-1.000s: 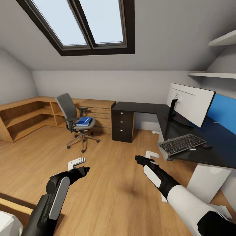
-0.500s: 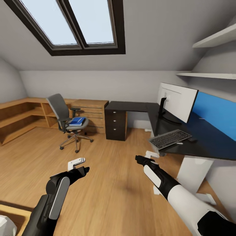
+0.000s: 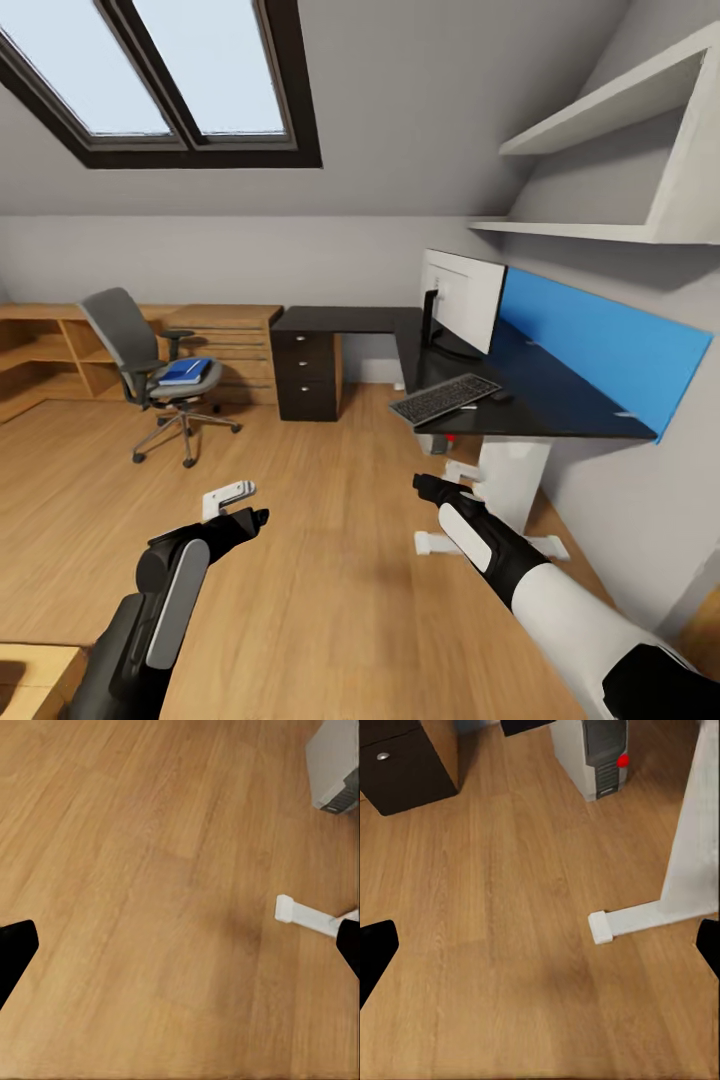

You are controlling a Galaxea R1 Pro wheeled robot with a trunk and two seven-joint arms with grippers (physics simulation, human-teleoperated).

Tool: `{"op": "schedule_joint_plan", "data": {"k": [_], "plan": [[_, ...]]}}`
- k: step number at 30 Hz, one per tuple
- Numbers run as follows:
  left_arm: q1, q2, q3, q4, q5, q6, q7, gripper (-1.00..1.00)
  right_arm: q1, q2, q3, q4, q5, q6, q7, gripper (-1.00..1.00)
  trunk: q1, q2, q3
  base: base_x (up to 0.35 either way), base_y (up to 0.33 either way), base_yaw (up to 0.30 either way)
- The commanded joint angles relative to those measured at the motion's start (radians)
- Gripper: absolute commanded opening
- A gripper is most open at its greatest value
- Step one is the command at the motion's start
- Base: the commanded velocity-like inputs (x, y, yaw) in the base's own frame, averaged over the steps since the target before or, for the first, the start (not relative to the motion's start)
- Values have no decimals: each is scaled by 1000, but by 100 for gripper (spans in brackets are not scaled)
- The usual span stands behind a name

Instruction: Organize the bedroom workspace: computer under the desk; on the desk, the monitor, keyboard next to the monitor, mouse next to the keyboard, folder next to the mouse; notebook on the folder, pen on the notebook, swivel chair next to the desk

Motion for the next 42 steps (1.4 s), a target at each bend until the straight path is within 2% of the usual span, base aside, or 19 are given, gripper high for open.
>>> {"op": "schedule_joint_plan", "data": {"k": [1,6,9,10,13,24,28,35,36,42], "plan": [[-1,-1,4,-1,11,3,8,100,-1,-1,6,-2,-4,4,-8,100,0,-1,-1,-193,-192,-268],[-1,-1,12,-2,11,-2,8,100,-1,-8,2,-28,-3,-11,-11,100,0,-1,-1,-76,-177,-268],[-1,-1,13,-1,11,-2,8,100,0,-19,1,-49,-4,-25,-13,100,0,-1,-1,-14,-111,-266],[-1,-1,13,-1,11,-1,8,100,0,-34,1,-60,-4,-32,-14,100,0,-1,-1,-4,-37,-191],[-1,-1,13,-1,10,-1,8,100,0,-43,4,-75,-1,-36,-15,100,0,-1,-1,-3,-22,-113],[-1,-2,13,-1,9,-2,8,100,0,-47,9,-89,7,-39,-14,100,0,-1,-1,0,-3,-18],[-1,-2,13,-1,9,-2,8,100,0,-44,10,-101,55,-43,-14,100,0,-1,-1,0,0,0],[-1,-2,13,-2,10,-4,7,100,0,-46,9,-106,60,-46,-15,100,0,-1,-1,1,-37,0],[-1,-3,13,0,8,-4,8,100,0,-46,10,-109,63,-78,-81,100,0,-1,-1,162,-245,0],[-1,-5,11,3,7,-4,7,100,1,-46,10,-117,85,-88,-118,100,0,-1,-1,173,-251,0]]}}
